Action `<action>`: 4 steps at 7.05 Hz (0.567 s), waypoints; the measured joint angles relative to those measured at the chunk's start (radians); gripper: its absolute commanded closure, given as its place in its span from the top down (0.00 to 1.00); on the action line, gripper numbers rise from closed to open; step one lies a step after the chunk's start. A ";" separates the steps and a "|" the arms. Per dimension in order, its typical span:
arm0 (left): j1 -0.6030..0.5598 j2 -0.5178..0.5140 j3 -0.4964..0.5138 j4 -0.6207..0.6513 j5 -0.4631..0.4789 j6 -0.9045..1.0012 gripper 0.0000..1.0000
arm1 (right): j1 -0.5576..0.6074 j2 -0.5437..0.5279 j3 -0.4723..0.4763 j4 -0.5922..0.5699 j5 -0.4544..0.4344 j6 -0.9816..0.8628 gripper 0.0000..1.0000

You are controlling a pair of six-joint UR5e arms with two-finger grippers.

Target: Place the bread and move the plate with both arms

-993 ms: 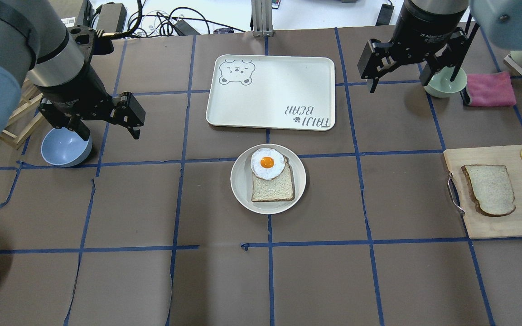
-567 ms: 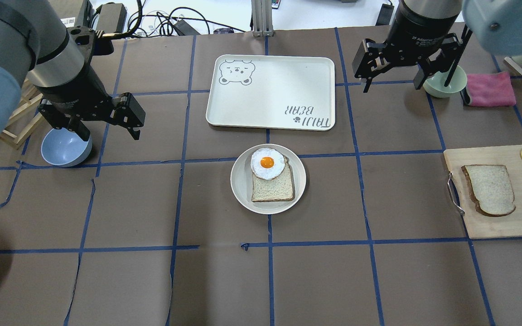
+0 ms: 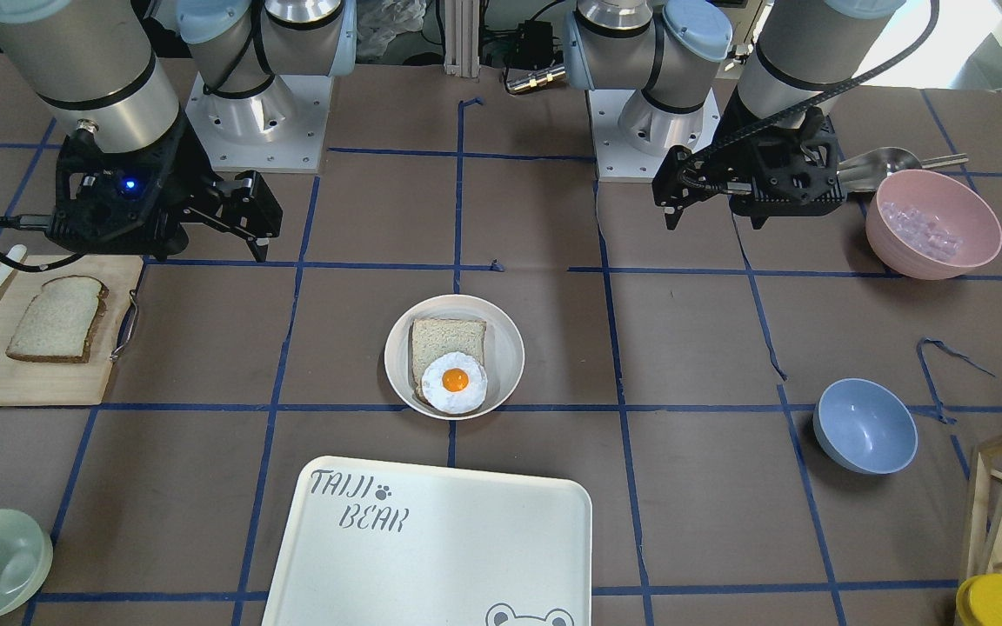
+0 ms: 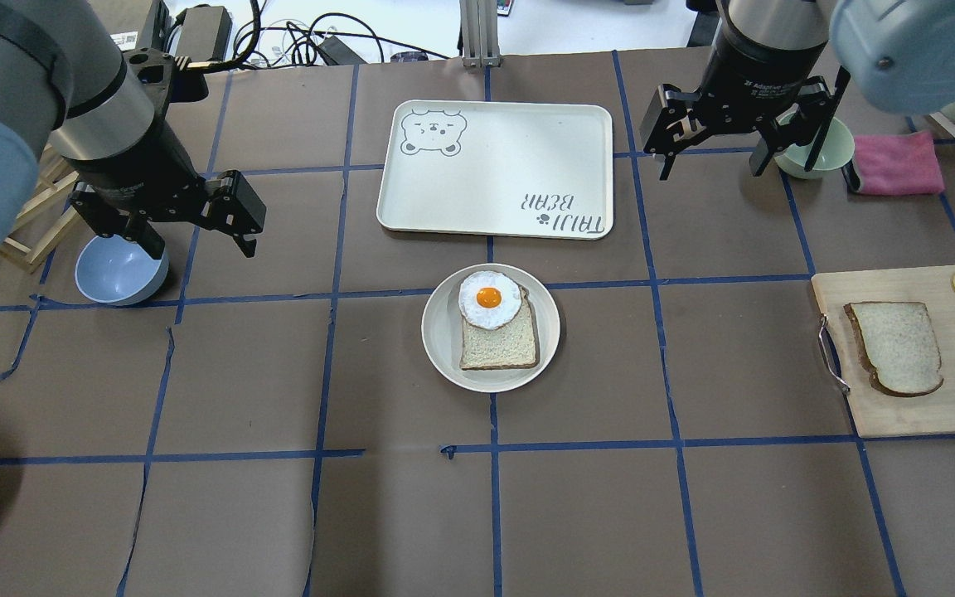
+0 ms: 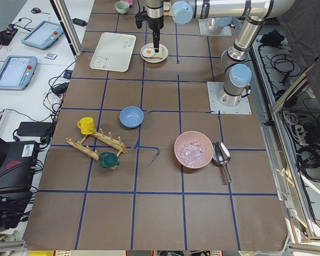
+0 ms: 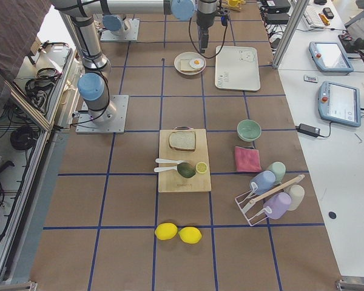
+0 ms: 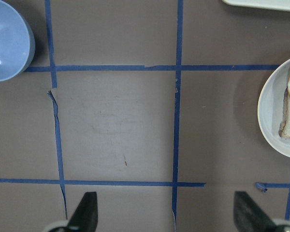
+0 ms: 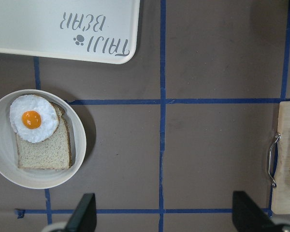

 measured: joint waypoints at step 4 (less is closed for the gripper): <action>0.000 0.000 0.000 -0.002 0.000 0.001 1.00 | -0.028 0.024 0.047 -0.043 -0.086 0.001 1.00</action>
